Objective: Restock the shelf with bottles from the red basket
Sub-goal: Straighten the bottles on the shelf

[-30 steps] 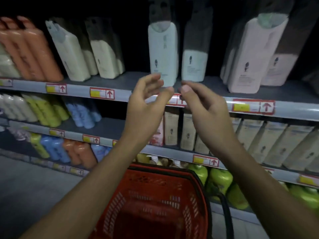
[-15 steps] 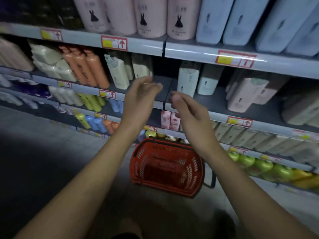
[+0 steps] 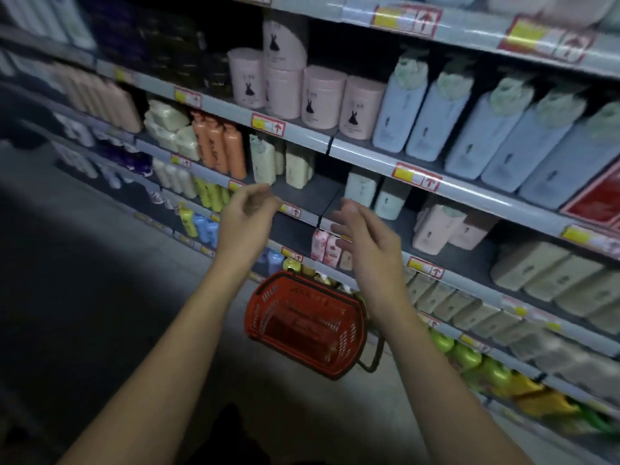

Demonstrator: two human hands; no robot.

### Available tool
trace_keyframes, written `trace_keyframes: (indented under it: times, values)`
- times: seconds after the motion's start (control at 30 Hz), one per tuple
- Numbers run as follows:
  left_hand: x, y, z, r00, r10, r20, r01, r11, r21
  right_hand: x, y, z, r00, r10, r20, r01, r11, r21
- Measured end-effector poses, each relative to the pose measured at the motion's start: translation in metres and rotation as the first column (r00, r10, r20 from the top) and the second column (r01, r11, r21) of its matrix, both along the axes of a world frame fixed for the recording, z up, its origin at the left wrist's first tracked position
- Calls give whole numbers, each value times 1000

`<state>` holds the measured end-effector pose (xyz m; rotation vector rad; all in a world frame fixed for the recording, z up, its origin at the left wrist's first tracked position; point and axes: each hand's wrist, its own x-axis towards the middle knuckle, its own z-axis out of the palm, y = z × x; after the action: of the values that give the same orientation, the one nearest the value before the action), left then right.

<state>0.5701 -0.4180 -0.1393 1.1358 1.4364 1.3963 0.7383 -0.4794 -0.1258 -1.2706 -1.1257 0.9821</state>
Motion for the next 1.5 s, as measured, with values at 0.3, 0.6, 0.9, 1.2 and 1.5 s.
trace_keyframes:
  times: [0.3,0.6,0.9,1.2,1.5]
  values:
    - [-18,-29,-15,991,106,80,-108,994,14,-1,2,-21,998,56,36,-56,998,-17]
    - [-89,150,-70,999,-28,-26,30,995,96,-101,157,-93,989,6,147,0,999,-46]
    - [-89,344,-221,996,-36,-77,45,992,120,-139,335,-227,969,-179,167,173,984,48]
    - [-90,420,-308,997,61,-51,-48,973,228,-116,419,-301,961,-238,137,214,962,169]
    - [-71,465,-337,882,177,-436,-100,976,193,-111,444,-326,947,-312,81,294,938,182]
